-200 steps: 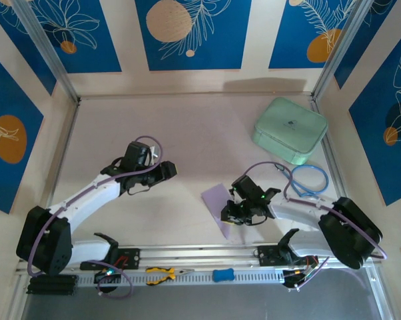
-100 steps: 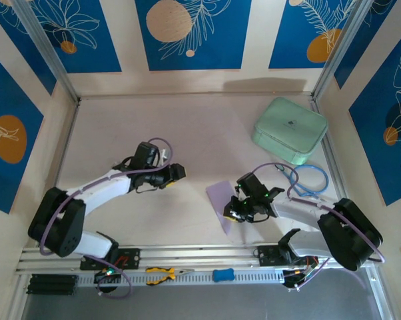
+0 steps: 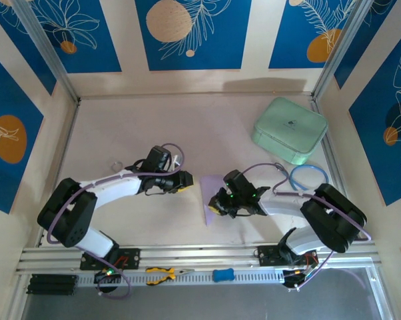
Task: Fold a paper plane with a square sheet of paper (pick it up from the middle)
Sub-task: Move the paper to the center of the table.
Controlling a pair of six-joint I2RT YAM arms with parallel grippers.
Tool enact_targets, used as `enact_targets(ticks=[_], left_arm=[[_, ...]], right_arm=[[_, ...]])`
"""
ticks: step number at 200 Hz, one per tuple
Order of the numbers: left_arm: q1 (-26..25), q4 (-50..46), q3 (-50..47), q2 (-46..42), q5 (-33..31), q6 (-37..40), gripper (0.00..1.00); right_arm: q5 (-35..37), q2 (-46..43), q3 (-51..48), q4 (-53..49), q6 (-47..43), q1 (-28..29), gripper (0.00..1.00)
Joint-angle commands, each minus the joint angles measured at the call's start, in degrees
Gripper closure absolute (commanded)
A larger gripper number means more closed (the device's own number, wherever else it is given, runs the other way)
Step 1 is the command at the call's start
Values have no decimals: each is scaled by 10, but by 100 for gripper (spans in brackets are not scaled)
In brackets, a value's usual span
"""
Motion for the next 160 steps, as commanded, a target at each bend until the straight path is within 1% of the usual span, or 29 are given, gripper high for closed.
enact_targets(ticks=[1,18,36,57,70,84,91,103,106,115,131,143,160], left_arm=[[-3,-1,19,9,5,5,72],[-5,5,25,17,11,6,76],[-17,16,40,34,23,6,79],[-40,13,71,63,28,10,81],[-53,16,88,85,27,8,81],[-65,20,107,112,30,5,82],[-69,19,117,124,32,5,84],[-73,3,127,132,12,4,85],[-74,-1,128,132,6,4,84],[-74,-15,127,127,-21,3,74],[-72,-30,120,114,-58,3,69],[-71,-36,116,106,-78,2,60],[-72,-31,107,98,-91,-1,51]], right_arm=[[58,-42,17,-5,53,5,84],[58,-80,17,-53,14,-23,83],[17,-107,4,-90,-47,-73,84],[-15,-132,18,-169,-137,-111,84],[-20,-145,20,-205,-167,-128,84],[-37,-164,2,-196,-173,-145,84],[-46,-173,-10,-183,-174,-151,84],[-58,-185,-24,-166,-175,-158,83],[-61,-187,-26,-161,-178,-159,83],[-74,-190,-29,-151,-187,-159,81],[-88,-185,-29,-143,-201,-158,81],[-102,-176,-26,-134,-211,-157,81],[-120,-153,-18,-117,-227,-152,81]])
